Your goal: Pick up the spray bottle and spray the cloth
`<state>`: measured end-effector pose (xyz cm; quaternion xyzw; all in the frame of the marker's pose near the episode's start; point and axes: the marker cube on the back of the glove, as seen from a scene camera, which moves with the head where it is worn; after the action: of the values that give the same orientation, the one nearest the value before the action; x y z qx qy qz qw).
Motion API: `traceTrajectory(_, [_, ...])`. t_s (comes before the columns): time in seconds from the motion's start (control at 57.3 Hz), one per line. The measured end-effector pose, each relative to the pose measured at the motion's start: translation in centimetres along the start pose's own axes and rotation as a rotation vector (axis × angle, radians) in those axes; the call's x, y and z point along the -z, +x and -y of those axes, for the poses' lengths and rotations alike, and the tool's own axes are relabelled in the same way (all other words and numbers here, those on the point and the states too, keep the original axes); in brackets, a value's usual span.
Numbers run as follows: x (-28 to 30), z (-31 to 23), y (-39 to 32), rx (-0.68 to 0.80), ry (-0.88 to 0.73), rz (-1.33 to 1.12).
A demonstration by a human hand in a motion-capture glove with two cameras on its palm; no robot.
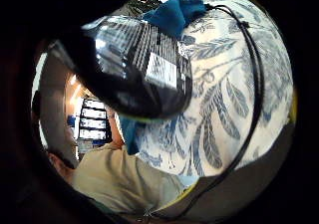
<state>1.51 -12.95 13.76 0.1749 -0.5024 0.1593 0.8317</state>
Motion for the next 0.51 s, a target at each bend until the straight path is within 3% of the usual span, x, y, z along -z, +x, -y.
traceTrajectory(0.262, [-1.6,3.5,1.2,-0.042,0.068,0.071])
traceTrajectory(0.507, [-1.6,6.1,2.0,-0.030,0.243,0.044])
